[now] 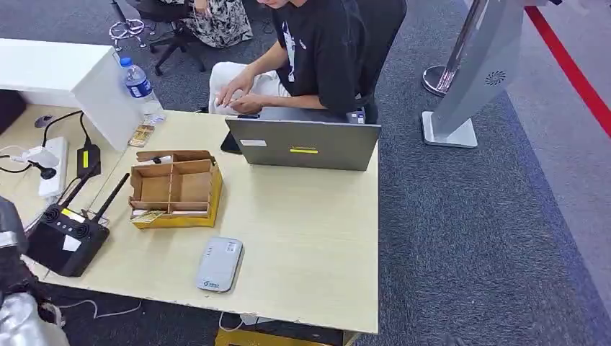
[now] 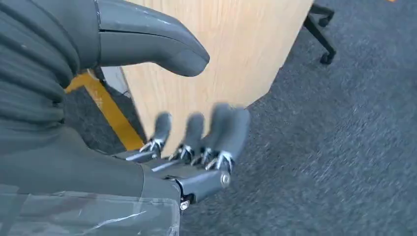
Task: Pass the card to the sensor for recognition and then transmit it.
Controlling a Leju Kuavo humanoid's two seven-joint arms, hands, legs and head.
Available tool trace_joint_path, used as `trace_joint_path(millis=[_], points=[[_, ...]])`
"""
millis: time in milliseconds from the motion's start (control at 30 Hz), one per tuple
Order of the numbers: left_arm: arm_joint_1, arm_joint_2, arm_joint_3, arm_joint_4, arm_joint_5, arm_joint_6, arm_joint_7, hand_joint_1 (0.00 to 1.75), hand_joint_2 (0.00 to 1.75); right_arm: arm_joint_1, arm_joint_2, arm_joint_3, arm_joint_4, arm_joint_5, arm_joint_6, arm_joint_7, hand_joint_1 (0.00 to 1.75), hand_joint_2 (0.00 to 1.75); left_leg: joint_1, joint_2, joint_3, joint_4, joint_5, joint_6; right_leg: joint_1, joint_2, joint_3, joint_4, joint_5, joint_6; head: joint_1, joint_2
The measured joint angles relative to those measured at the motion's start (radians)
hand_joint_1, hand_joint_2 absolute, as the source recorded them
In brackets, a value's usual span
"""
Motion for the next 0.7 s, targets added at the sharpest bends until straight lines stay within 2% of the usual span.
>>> trace_joint_path(millis=[33,100,200,267,367,433,500,567,700], points=[[-0.005,0.01,0.043,0.036,0.033,-0.037,-0.001,1.75,1.75,0.006,-0.005,-0.006,0.002,-0.005,0.004,0.002,1.75,1.75,0.0,0.0,0.0,0.0,0.0,0.0,0.0,0.0,0.0,0.0,0.0,0.0,0.0,0.0],[-0.01,0.024,0.109,0.083,0.051,-0.059,-0.002,1.75,1.75,0.015,-0.014,-0.016,0.005,-0.004,0.009,0.008,1.75,1.75,0.0,0.0,0.0,0.0,0.0,0.0,0.0,0.001,0.0,0.0,0.0,0.0,0.0,0.0],[-0.033,0.051,0.173,0.186,0.077,-0.095,-0.005,1.75,1.75,0.018,-0.023,-0.026,0.012,0.005,-0.023,0.037,1.75,1.75,0.0,-0.002,0.0,0.0,0.0,0.0,0.0,-0.001,0.001,0.0,0.0,0.0,0.0,0.0],[-0.059,0.098,0.236,0.346,0.127,-0.147,-0.005,1.75,1.75,0.019,-0.027,-0.034,0.023,-0.007,-0.022,0.086,1.75,1.75,0.0,-0.001,0.001,0.0,0.0,0.0,0.0,0.0,0.001,0.0,0.0,0.0,0.001,0.0],[-0.08,0.197,0.332,0.638,0.185,-0.223,-0.003,1.75,1.75,0.032,-0.029,-0.058,0.043,-0.04,-0.01,0.17,1.75,1.75,0.0,0.001,0.003,-0.001,-0.001,-0.001,0.0,0.002,0.001,0.0,-0.001,-0.002,0.0,0.0],[-0.075,0.257,0.383,0.839,0.202,-0.25,0.027,1.75,1.75,0.043,-0.029,-0.082,0.061,-0.065,-0.018,0.23,1.75,1.75,0.0,0.001,0.002,-0.001,-0.001,-0.001,0.0,0.001,0.001,0.0,-0.002,-0.003,0.0,0.0],[-0.06,0.274,0.418,0.973,0.209,-0.245,0.079,1.75,1.75,0.049,-0.029,-0.1,0.076,-0.07,-0.053,0.285,1.75,1.75,0.0,0.0,0.002,-0.001,-0.001,-0.001,0.0,0.0,0.001,0.0,-0.004,-0.001,-0.001,0.0],[-0.043,0.28,0.444,1.065,0.212,-0.245,0.093,1.75,1.75,0.057,-0.026,-0.109,0.085,-0.071,-0.068,0.302,1.75,1.75,0.0,0.0,0.001,-0.001,-0.002,-0.002,0.0,0.0,0.001,0.0,-0.004,-0.001,0.0,0.0],[-0.037,0.297,0.466,1.176,0.212,-0.241,0.103,1.75,1.75,0.059,-0.021,-0.124,0.097,-0.071,-0.076,0.31,1.75,1.75,0.0,-0.002,0.001,-0.001,-0.002,-0.002,0.0,-0.002,0.001,0.0,-0.004,-0.001,0.0,0.0]])
